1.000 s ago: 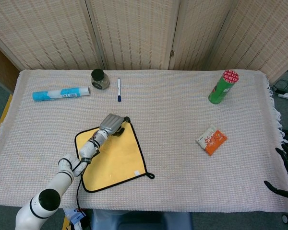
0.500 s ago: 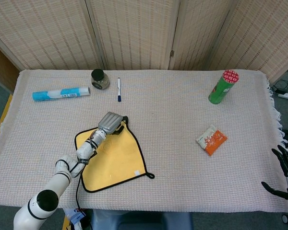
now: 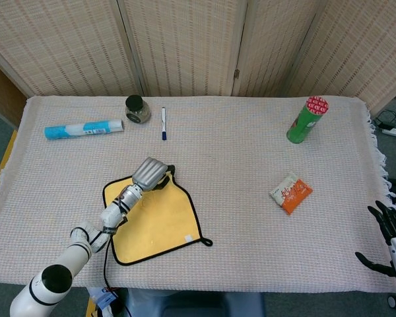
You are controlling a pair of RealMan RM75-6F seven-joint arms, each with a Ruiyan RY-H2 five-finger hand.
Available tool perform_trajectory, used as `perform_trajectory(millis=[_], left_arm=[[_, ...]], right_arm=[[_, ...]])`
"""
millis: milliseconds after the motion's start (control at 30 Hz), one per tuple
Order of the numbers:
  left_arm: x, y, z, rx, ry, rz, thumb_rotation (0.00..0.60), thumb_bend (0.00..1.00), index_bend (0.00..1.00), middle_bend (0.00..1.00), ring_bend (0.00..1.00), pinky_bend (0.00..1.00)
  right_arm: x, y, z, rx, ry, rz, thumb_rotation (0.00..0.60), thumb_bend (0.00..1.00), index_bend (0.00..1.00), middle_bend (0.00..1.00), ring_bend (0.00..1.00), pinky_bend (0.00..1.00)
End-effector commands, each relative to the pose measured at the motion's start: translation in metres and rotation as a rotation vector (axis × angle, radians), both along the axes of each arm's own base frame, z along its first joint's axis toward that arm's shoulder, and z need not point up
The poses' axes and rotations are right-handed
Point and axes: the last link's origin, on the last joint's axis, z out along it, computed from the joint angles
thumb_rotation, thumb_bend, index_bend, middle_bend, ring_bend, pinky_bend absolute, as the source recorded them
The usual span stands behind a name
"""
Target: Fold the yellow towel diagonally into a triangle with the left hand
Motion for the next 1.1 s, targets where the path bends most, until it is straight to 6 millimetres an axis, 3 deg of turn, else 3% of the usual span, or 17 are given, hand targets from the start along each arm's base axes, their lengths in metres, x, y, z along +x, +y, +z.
perform_trajectory(millis=[33,400,567,800,1100], left_arm=[[-0.004,-0.013,0.002,0.066,-0.012,-0.027,0.6,0.59,0.58,1.0,1.0,1.0],[-0.029,-0.053,0.022,0.238,-0.041,0.001,0.6,0.59,0.59,1.0,1.0,1.0],[-0.039,-0.08,0.036,0.236,-0.09,0.042,0.6,0.59,0.59,1.0,1.0,1.0],[-0.037,-0.12,0.051,0.196,-0.166,0.053,0.6,0.59,0.59,1.0,1.0,1.0],[-0.042,-0.167,0.056,0.144,-0.223,0.065,0.6,0.59,0.59,1.0,1.0,1.0]], right_arm=[[0.002,0.003,0.0,0.0,0.0,0.011,0.6,0.24,0.0,0.0,0.0,0.0],[0.01,0.013,0.003,-0.014,-0.005,0.06,0.6,0.24,0.0,0.0,0.0,0.0],[0.014,0.018,0.008,-0.04,-0.006,0.082,0.6,0.24,0.0,0.0,0.0,0.0],[0.019,0.025,0.009,-0.058,-0.005,0.112,0.6,0.24,0.0,0.0,0.0,0.0],[0.026,0.038,0.02,-0.114,-0.013,0.154,0.6,0.24,0.0,0.0,0.0,0.0]])
